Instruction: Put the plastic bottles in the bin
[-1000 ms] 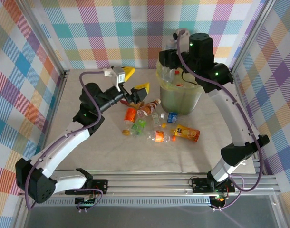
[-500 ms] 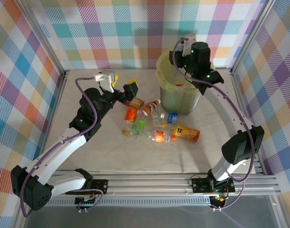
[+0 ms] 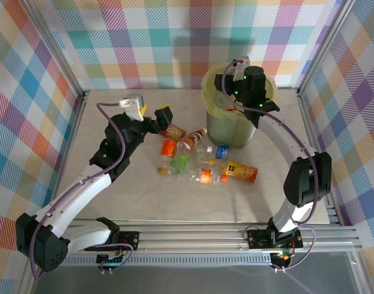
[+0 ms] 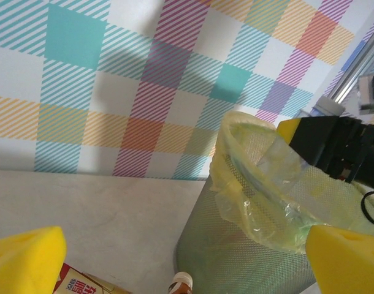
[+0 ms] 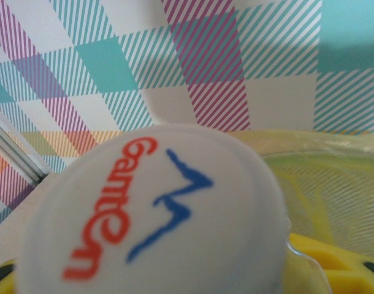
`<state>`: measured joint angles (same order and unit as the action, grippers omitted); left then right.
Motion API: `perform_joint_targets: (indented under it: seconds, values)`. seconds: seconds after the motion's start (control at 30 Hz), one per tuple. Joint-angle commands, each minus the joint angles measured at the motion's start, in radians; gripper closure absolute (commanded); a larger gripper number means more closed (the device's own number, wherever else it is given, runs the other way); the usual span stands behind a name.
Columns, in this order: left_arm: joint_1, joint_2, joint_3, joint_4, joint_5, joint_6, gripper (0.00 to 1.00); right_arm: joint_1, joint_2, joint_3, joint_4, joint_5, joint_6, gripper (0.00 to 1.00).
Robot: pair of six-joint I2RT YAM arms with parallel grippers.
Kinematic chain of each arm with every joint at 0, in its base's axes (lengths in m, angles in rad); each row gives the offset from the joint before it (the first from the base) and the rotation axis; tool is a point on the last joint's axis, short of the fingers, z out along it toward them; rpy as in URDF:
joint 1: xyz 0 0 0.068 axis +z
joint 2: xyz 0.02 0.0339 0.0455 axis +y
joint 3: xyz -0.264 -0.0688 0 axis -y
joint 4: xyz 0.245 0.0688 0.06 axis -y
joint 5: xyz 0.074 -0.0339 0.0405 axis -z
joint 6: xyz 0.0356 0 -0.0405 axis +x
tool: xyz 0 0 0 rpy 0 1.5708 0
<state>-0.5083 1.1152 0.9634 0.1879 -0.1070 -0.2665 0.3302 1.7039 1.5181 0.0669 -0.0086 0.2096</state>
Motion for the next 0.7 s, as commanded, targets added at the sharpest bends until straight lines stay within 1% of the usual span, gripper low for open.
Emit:
perform_joint_targets:
  seconds: [0.0, 0.07, 0.17, 0.37, 0.53, 0.67]
  values:
    - [0.014, 0.006, -0.012, 0.005, -0.013, -0.024, 0.0, -0.003, 0.023, -0.011, 0.071, -0.04, 0.046, 0.4]
    - [0.021, 0.007, -0.012, -0.002, -0.014, -0.028, 0.0, -0.002, 0.024, -0.021, 0.069, -0.038, 0.055, 0.35]
    - [0.027, 0.009, -0.014, -0.012, -0.011, -0.032, 0.0, -0.002, 0.01, -0.038, 0.062, -0.033, 0.066, 0.24]
    - [0.033, 0.022, -0.015, -0.026, 0.005, -0.039, 0.0, -0.004, -0.037, -0.039, 0.021, -0.027, 0.058, 0.13]
    - [0.035, 0.024, -0.018, -0.044, 0.016, -0.041, 0.0, -0.003, -0.079, 0.009, -0.072, -0.028, 0.036, 0.1]
    - [0.038, 0.026, -0.018, -0.104, 0.029, -0.039, 0.0, -0.004, -0.122, 0.082, -0.229, -0.028, 0.032, 0.04]
